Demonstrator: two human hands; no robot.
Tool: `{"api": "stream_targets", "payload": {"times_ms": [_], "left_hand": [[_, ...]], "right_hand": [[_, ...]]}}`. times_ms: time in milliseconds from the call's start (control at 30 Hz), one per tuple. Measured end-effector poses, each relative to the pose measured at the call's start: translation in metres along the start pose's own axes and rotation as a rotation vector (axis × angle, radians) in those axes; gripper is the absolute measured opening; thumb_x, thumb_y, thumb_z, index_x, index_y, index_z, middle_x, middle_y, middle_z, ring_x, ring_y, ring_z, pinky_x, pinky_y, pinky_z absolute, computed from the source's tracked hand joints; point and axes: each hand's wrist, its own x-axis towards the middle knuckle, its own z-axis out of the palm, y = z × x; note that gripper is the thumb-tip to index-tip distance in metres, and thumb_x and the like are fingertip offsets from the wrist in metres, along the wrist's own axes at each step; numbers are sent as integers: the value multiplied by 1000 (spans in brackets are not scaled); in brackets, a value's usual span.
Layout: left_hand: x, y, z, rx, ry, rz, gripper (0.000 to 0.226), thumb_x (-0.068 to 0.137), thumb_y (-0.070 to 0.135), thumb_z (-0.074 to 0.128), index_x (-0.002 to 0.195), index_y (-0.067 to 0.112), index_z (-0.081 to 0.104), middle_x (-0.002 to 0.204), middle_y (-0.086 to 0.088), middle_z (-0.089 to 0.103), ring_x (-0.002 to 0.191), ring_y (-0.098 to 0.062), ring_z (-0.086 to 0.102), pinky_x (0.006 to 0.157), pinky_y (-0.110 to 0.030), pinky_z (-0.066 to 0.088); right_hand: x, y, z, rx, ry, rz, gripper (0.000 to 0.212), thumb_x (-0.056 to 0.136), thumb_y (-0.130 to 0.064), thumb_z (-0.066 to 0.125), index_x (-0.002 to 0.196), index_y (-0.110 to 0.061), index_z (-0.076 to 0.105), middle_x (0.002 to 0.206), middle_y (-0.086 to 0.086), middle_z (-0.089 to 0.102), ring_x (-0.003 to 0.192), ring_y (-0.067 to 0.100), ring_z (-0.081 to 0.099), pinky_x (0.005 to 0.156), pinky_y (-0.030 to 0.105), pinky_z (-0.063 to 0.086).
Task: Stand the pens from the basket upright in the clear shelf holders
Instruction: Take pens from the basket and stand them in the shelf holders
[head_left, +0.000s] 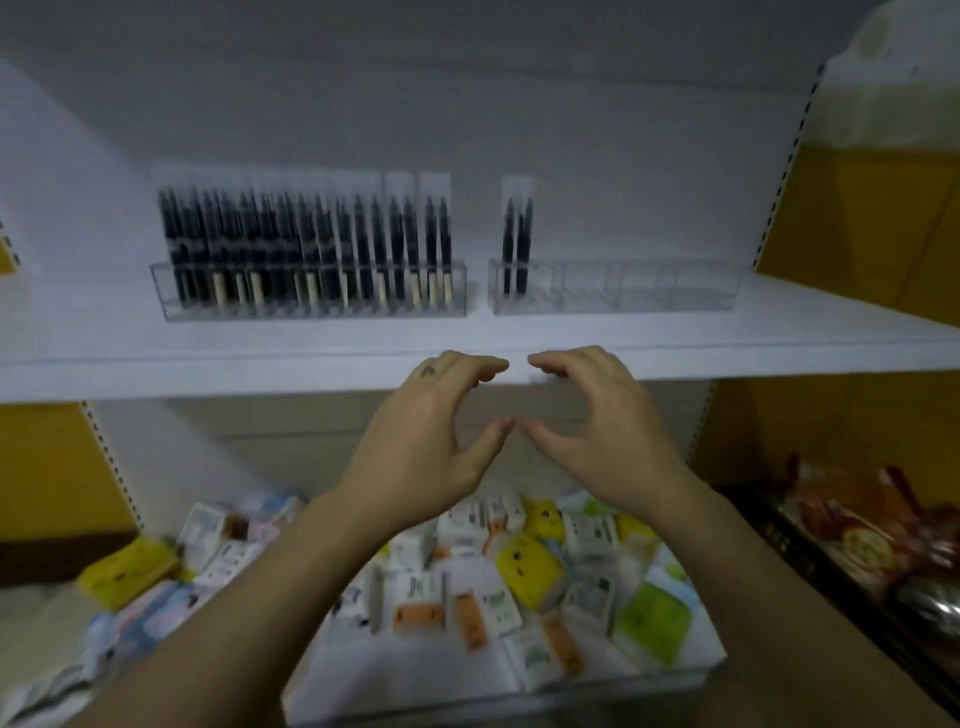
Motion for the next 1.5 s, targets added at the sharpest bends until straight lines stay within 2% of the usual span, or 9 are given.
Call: {"api": "stream_targets", "payload": {"times_ms": [133,600,733,867,967,1067,1200,1300,1500], "left_hand": [[-49,-7,30,1,-116,-67,46,88,45,55,128,24,54,117,6,59,110,-11,52,84,-25,43],[-201,-59,191,-103,-847,-576,56,86,45,63,134,22,49,136,-2,52,124,-23,46,99,-37,44],[-248,-66,227,-199,-1021,-642,36,85,30,66,118,20,56,126,-6,58,117,-26,55,97,-36,46],[-304,-73,253,-198,-1226,-825,37,89,32,60,119,9,59,114,-9,62,104,-24,59,85,-32,49],[-343,-75,266,-221,-1342,-919,44,92,26,58,131,8,51,127,-14,56,112,-26,56,94,-32,48],[-367,-76,278,-214,-1368,-956,48,94,27,55,138,12,45,134,-13,52,121,-27,51,105,-36,39],[-380,-74,297,-291,-1313,-999,36,94,26,57,128,14,55,127,-8,58,113,-21,55,95,-28,43],[-388,-70,313,-325,-1255,-1076,28,93,24,59,117,12,61,115,-8,63,96,-16,57,80,-22,46],[-403,-54,340,-389,-1158,-1221,37,92,25,61,127,13,57,123,-9,62,110,-23,58,93,-32,49]], "right_hand": [[-48,14,26,-40,-96,84,44,82,-31,73,123,-22,59,120,-4,54,115,11,44,93,12,27],[-186,101,178,-82,-812,536,57,82,-36,71,132,-18,52,132,7,51,122,27,47,96,36,43],[-233,120,220,-23,-1021,633,33,84,-30,67,111,-14,59,110,5,61,102,25,60,85,33,50],[-284,137,246,21,-1227,705,17,91,-17,61,82,-24,48,79,-3,47,68,12,47,73,36,52],[-315,153,259,44,-1374,847,30,96,-20,57,124,-10,53,109,12,58,96,27,58,91,37,48],[-327,163,271,31,-1481,901,41,98,-19,53,131,4,49,132,25,49,118,34,48,115,40,24],[-341,167,296,9,-1504,940,14,93,-12,54,102,-3,60,97,17,56,85,29,56,69,32,43],[-356,168,309,-25,-1502,934,23,95,-13,52,72,-10,50,77,9,50,68,23,49,61,30,39],[-379,177,319,15,-1493,861,32,96,-25,52,120,-6,61,125,15,55,113,30,52,87,30,45]]}}
